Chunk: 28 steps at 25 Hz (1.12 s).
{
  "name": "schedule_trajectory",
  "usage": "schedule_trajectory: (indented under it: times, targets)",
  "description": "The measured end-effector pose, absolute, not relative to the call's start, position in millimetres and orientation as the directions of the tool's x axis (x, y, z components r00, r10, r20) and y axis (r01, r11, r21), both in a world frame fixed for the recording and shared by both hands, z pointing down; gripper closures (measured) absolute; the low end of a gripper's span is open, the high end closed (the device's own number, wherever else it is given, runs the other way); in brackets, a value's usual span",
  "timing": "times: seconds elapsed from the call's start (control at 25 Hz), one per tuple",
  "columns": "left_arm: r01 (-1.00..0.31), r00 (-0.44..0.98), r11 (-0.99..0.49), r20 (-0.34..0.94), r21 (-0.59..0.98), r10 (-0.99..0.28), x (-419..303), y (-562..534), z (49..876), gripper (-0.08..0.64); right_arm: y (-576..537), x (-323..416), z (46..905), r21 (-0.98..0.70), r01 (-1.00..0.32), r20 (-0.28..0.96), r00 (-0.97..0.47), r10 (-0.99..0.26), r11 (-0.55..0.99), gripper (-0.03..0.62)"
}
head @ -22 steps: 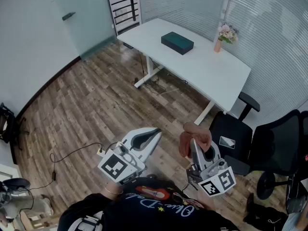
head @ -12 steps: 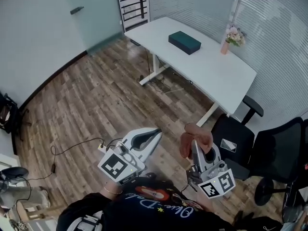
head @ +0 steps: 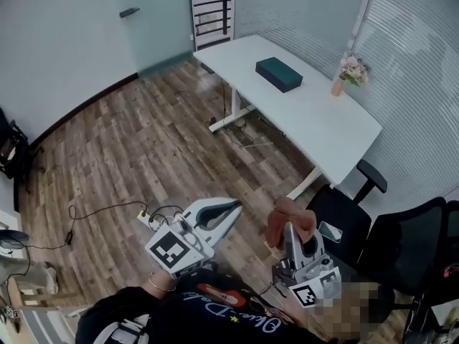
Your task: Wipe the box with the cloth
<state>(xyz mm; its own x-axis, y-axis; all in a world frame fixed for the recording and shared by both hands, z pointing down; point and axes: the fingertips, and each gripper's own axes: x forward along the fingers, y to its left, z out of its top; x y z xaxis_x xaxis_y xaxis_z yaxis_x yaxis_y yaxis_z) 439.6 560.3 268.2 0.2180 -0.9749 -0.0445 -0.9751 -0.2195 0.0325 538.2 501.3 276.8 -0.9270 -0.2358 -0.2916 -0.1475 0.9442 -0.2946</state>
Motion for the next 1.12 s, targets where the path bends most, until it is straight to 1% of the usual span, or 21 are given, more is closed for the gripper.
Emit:
schedule_trajectory:
  times: [0.12,0.28,0.48,0.68,0.84,1.12]
  targets:
    - [-0.973,0.228,-0.229,-0.066,0.006,-0.971,455.3,557.5,264.3,0.555,497.9,552.8,280.7,-0.297,-0.139,-0.29,-0.93,-0.228,0.945,0.543]
    - [-0.981,0.188,-0.188,-0.005,0.035,-0.982,463.0,559.1,276.1,0.555,491.8,563.9,284.7,-0.313,-0.133,-0.285,-0.931,-0.226,0.94,0.543]
    - [-0.986,0.166,-0.166,-0.012,0.031,-0.986,460.8,557.5,275.6,0.555,490.0,562.5,288.2,-0.306,-0.117,-0.285,-0.935,-0.209,0.945,0.543]
    - [-0.983,0.178,-0.178,-0.015,0.04,-0.984,446.2,540.0,281.9,0.555,475.9,550.7,291.3,-0.302,-0.137,-0.262,-0.94,-0.221,0.943,0.543]
    - [-0.976,0.214,-0.215,-0.048,0.034,-0.976,429.3,516.1,279.5,0.555,460.9,535.2,289.1,-0.282,-0.169,-0.259,-0.934,-0.245,0.944,0.543]
    - [-0.969,0.242,-0.245,-0.076,0.029,-0.967,371.2,474.5,278.5,0.555,422.4,484.5,287.5,-0.251,-0.225,-0.237,-0.929,-0.286,0.941,0.543]
